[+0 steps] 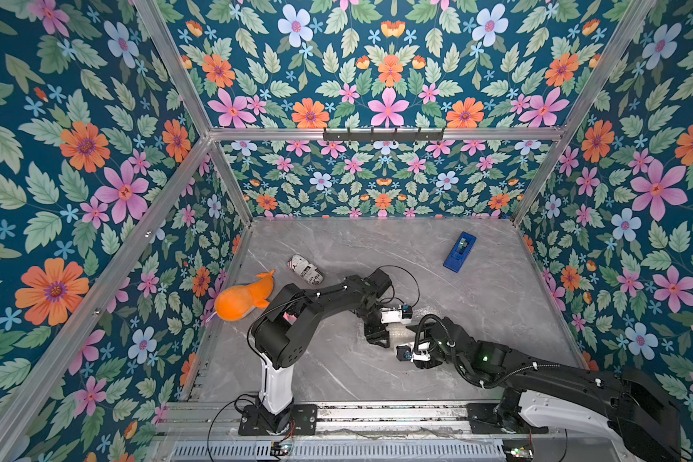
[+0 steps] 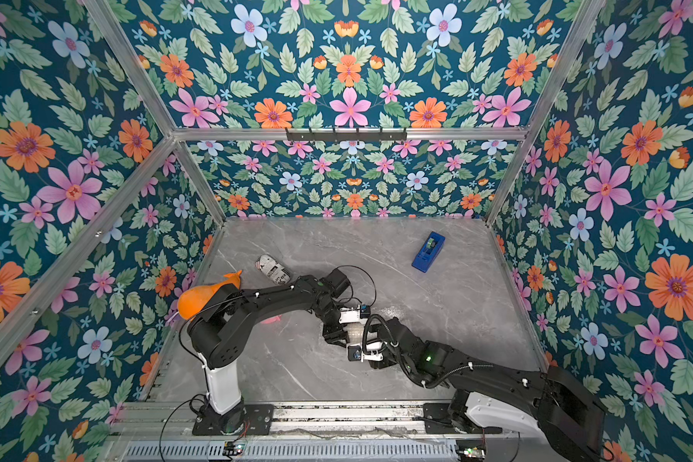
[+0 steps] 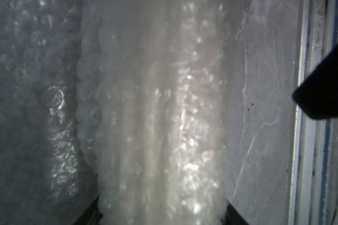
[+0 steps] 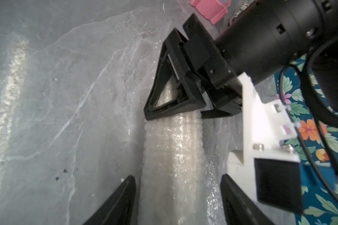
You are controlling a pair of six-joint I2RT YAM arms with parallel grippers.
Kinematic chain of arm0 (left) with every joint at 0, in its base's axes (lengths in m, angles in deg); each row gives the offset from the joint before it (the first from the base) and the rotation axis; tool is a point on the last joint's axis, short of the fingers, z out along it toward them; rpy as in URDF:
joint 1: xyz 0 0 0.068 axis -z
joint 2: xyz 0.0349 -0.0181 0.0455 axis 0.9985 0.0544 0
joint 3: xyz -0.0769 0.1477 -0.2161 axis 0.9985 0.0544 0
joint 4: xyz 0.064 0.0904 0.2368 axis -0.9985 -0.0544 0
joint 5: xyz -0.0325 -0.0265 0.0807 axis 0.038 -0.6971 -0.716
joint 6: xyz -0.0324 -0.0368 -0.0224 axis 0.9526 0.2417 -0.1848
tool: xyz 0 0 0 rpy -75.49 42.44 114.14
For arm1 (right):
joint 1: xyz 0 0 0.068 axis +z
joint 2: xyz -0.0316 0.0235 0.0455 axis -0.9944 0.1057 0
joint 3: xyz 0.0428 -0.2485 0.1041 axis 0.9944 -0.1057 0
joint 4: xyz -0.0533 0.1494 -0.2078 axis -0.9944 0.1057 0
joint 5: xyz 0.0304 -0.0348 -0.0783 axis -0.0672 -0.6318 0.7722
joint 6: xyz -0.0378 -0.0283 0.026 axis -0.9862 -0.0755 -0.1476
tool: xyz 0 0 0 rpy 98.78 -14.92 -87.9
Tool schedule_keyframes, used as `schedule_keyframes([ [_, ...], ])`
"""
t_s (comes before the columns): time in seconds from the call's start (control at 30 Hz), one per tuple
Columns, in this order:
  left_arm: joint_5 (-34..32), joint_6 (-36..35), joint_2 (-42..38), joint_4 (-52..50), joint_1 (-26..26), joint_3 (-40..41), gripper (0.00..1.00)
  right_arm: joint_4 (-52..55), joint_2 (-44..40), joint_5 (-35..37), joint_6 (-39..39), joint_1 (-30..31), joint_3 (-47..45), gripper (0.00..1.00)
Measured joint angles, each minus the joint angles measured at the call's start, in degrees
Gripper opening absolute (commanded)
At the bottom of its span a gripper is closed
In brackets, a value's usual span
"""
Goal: Wrap vases in bubble wrap
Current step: Wrap the vase in bubble wrap.
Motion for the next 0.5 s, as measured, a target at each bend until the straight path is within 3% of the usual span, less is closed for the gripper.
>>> schedule_keyframes([
  [0.27,2.1,-0.4,1.9,-2.7,-1.3,-2.3,0.47,-1.8,4.4,-1.3,0.0,-0.6,0.1,0.73],
  [0.5,4.4,-1.0,3.0,-3.8,-2.4,-3.1,0.47,-8.7,11.3,1.9,-1.5,-0.5,0.3,0.8],
])
